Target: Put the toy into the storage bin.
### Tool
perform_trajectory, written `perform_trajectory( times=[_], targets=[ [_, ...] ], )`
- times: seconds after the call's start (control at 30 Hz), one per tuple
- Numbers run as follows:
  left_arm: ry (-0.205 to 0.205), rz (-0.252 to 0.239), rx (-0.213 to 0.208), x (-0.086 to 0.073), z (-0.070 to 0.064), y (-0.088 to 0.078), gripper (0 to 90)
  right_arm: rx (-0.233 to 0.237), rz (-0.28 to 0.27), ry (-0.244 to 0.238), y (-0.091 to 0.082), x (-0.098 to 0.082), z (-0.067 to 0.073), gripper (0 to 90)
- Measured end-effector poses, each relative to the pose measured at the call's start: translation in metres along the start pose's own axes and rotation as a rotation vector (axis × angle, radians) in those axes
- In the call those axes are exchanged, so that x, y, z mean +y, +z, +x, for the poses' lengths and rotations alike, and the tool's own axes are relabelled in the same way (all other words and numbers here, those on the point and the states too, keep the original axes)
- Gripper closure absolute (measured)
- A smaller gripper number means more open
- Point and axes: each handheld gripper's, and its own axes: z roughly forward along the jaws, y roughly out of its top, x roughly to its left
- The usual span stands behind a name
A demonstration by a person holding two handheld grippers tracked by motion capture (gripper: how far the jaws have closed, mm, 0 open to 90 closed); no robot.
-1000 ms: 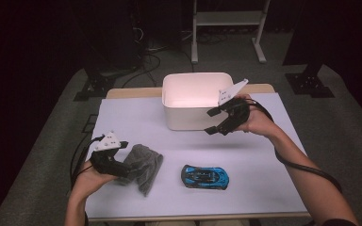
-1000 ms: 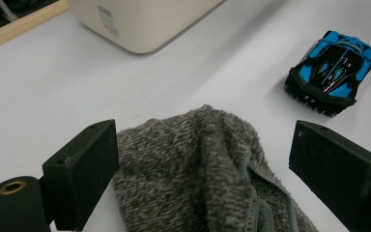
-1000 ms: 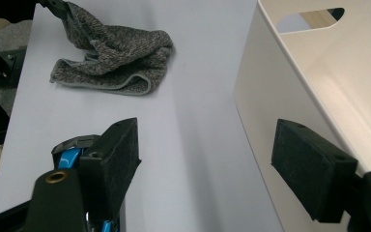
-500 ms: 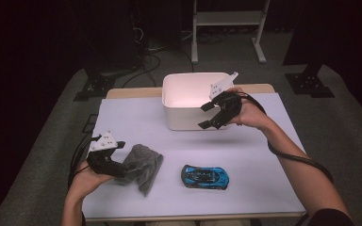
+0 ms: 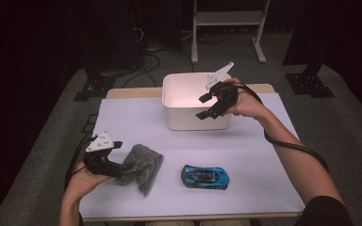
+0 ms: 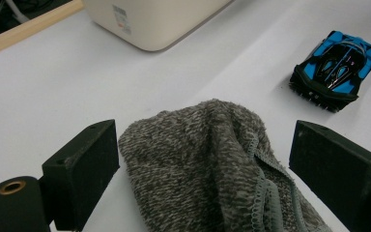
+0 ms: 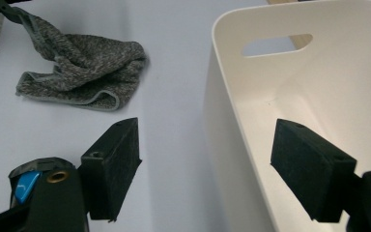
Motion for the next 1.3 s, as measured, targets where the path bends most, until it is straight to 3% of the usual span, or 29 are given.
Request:
perform_trajectory(
  times=[0.33, 0.57, 0.67, 0.83, 1.3],
  targets=[
    [0.005, -0.002, -0.004, 0.0, -0.001, 0.0, 9.2, -0.006, 0.04, -0.006, 0.011, 0.002, -0.023, 29.2],
    [0.013, -0.016, -0.002, 0.0, 0.0, -0.004, 9.1, 0.011, 0.068, -0.007, 0.022, -0.001, -0.033, 37.7],
    [0.014, -0.014, -0.002, -0.001, 0.001, -0.004, 9.2, 0.016, 0.084, -0.009, 0.025, -0.002, -0.034, 41.2],
    [0.016, -0.005, -0.008, -0.001, 0.0, -0.003, 9.2, 0.029, 0.109, -0.007, 0.031, -0.004, -0.034, 54.3],
    [0.011, -0.033, -0.027, -0.002, 0.001, -0.008, 9.2, 0.052, 0.156, -0.01, 0.038, -0.005, -0.032, 79.5]
  ],
)
